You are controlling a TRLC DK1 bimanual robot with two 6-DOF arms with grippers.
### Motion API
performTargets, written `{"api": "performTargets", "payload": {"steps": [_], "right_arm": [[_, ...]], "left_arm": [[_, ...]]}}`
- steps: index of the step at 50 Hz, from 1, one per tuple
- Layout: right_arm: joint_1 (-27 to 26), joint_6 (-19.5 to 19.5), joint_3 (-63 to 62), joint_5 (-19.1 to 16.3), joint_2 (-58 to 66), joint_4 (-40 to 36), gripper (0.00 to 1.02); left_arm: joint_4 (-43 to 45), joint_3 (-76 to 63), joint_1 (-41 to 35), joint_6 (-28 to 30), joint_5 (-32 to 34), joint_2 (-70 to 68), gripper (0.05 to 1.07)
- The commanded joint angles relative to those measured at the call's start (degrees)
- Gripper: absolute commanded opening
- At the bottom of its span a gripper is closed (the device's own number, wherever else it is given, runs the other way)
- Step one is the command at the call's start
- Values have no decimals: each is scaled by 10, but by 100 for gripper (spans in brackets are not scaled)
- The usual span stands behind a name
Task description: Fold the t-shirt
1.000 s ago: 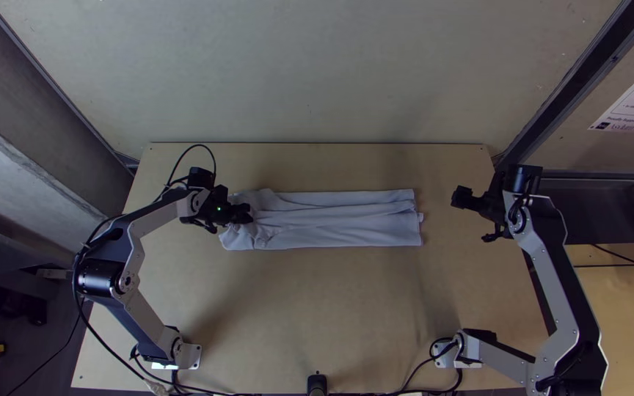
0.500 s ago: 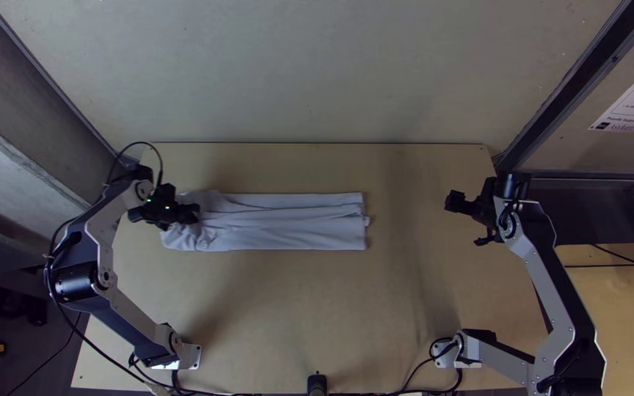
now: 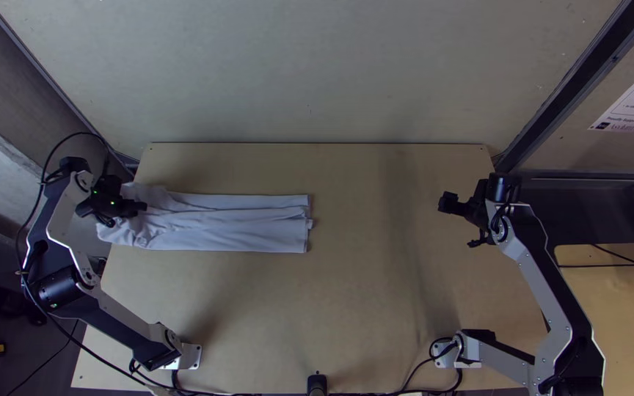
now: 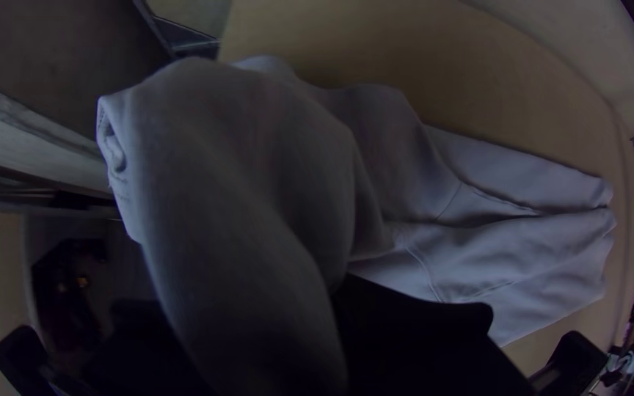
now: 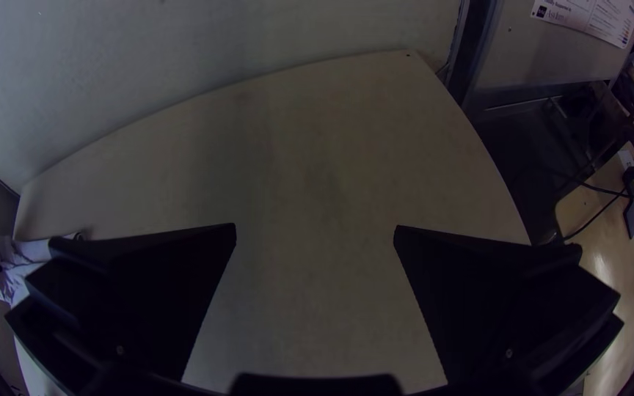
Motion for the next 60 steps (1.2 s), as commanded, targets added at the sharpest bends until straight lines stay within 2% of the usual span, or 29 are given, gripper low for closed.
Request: {"api": "performTargets", "payload": {"steps": [1, 11, 22, 33, 42, 52, 60], "right_arm": [[13, 12, -12, 9, 7, 10, 99], [31, 19, -8, 23, 7, 11, 99], [30, 19, -13, 24, 7, 11, 99], [23, 18, -18, 24, -2, 11, 99], [10, 13, -21, 24, -10, 11, 99], [-3, 7, -22, 24, -17, 11, 99], [-10, 5, -24, 24, -17, 11, 99]], "left_arm": [[-12, 34, 4, 40, -28, -9, 8], [-14, 50, -16, 60, -68, -47, 8], [-13, 12, -102, 48, -142, -114, 8], [-14, -25, -208, 15, -209, -168, 8], [-14, -36, -294, -10, -295, -177, 8], [-17, -35, -377, -48, -331, -167, 8], [-58, -19, -449, -102, -371, -134, 8]]}}
